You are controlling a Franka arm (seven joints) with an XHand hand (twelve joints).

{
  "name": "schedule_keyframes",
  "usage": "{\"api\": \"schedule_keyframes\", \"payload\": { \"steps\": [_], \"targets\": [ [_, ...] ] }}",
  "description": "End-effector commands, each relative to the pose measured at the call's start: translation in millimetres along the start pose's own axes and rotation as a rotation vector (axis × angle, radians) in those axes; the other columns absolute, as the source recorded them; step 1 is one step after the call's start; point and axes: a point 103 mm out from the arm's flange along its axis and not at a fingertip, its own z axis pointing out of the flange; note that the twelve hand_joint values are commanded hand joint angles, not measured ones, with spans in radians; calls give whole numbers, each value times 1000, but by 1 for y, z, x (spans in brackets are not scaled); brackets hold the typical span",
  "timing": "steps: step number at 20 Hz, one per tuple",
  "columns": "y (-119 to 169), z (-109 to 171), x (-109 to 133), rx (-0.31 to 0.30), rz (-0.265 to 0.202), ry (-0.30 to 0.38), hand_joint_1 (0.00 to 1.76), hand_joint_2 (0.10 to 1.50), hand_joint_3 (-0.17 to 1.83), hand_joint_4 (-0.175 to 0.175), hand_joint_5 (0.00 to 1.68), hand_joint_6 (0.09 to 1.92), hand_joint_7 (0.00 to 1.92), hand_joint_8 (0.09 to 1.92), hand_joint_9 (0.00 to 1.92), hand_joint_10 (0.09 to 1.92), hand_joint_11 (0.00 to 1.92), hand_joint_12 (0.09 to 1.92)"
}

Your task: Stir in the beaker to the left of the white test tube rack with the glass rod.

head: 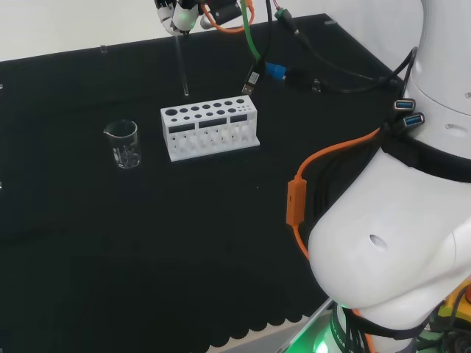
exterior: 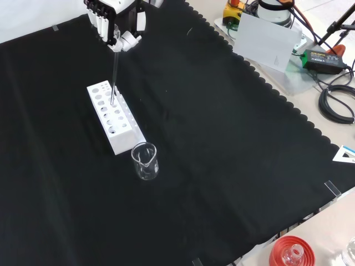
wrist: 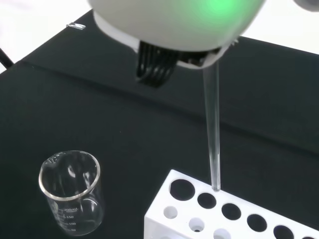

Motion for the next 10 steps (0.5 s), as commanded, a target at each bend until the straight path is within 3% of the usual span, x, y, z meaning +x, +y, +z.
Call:
{"api": "schedule_keyframes", "payload": {
  "steps": [1, 10],
  "targets": [
    [-4, 0, -2, 0, 4, 3, 1340, 471, 968, -175, 1217, 757, 1454, 681, 1717, 510, 1607, 678],
    [-7, 2, 7, 0, -14, 6, 1340, 471, 967, -175, 1218, 754, 1456, 676, 1720, 505, 1608, 677]
  ]
}}
